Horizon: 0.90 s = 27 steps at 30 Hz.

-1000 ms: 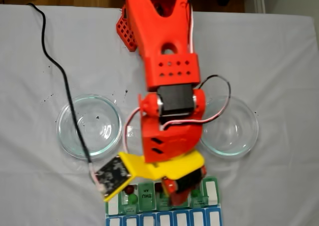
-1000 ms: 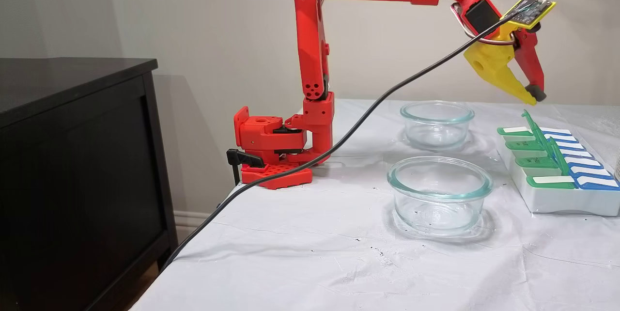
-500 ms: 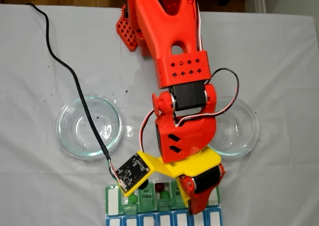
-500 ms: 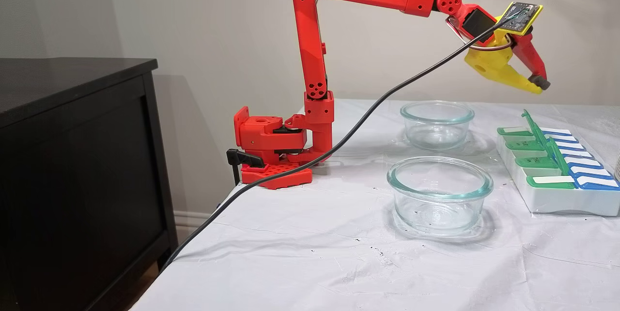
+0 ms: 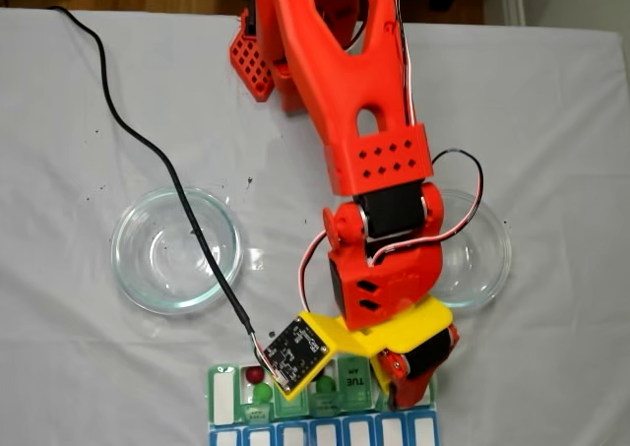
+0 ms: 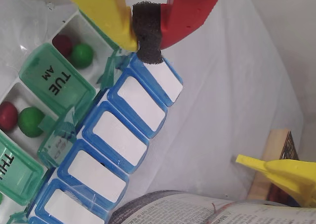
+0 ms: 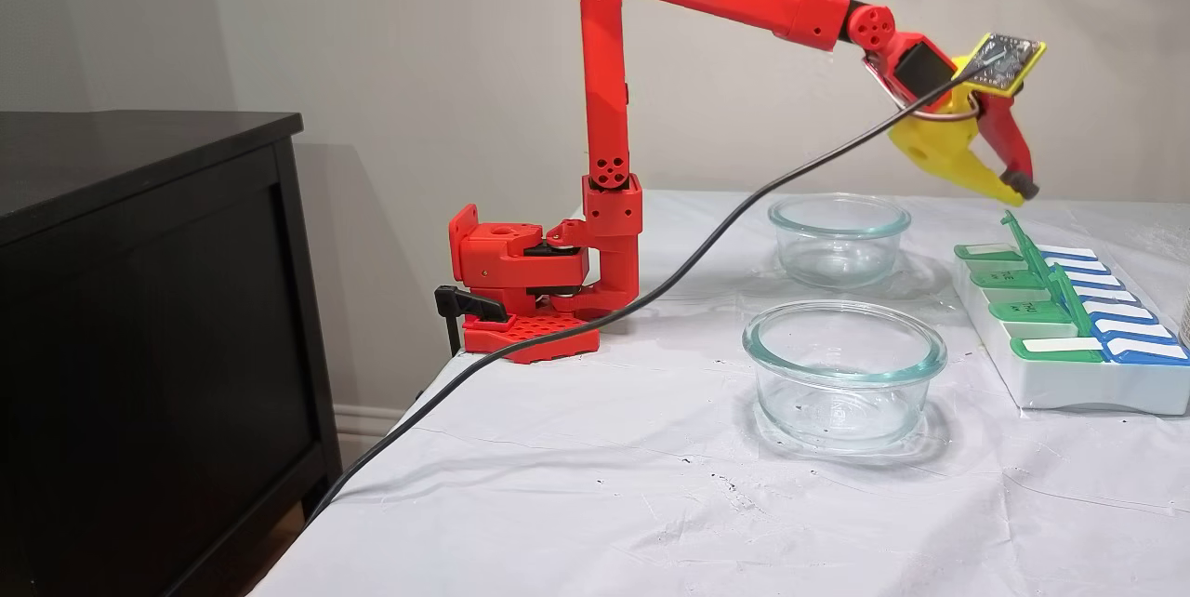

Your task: Sort medicines into box.

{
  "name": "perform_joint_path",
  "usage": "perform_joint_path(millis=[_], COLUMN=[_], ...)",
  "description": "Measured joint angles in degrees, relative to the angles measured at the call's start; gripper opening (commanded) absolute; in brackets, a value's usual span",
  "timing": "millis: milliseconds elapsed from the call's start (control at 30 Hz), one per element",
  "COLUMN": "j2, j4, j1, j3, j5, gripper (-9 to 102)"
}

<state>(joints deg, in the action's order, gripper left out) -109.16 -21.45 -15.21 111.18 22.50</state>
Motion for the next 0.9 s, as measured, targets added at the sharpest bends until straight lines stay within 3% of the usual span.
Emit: perform_joint_path(millis=[200,533,900], j2=[2.7,6.2,9.1], j4=[0.4,-13.1,-21.2], j1=[0.0,0.6,0.2], j3=[-0.4,-7.6,-9.4], j5=[0.0,-2.8,-3.3], gripper=[0,0,0])
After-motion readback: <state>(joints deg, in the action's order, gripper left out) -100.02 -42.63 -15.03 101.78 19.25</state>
